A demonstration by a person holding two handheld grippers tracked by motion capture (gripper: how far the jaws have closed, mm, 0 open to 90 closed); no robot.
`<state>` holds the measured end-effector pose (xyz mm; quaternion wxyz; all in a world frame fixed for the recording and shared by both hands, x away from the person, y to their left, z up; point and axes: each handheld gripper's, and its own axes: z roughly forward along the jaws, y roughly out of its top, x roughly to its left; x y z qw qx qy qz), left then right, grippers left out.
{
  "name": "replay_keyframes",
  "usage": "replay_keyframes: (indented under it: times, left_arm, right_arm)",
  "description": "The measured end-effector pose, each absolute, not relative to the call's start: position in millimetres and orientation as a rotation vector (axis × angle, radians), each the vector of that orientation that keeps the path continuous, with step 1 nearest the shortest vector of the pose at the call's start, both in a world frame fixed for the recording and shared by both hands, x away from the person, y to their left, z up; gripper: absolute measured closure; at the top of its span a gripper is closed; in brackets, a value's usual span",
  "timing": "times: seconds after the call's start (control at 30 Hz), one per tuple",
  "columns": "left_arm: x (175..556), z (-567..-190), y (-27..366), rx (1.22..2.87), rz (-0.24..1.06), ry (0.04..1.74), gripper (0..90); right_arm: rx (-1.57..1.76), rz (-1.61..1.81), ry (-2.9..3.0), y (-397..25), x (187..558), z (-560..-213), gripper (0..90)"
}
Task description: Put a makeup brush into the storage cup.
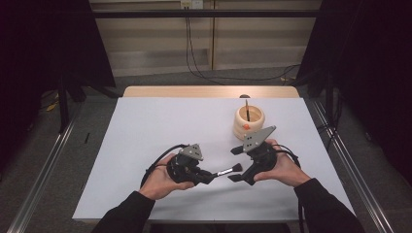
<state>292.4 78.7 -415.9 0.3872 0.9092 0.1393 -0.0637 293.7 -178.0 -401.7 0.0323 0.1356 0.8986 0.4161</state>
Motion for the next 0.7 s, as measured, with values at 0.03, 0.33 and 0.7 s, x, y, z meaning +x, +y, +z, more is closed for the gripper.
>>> replay_keyframes:
  times: [0.03,0.33,0.7]
  left_arm:
    - [291,-416,78,2.31,-0.147,0.369,79.7]
    - [289,-416,85,2.264,-0.125,0.381,79.6]
    - [284,-414,91,2.195,-0.101,0.394,79.6]
  right_arm:
    - [0.434,1.306,2.736,-179,294,-402,10.2]
    - [0.529,1.422,2.647,-188,292,-402,8.5]
    - [0.57,1.557,2.541,-194,289,-398,9.5]
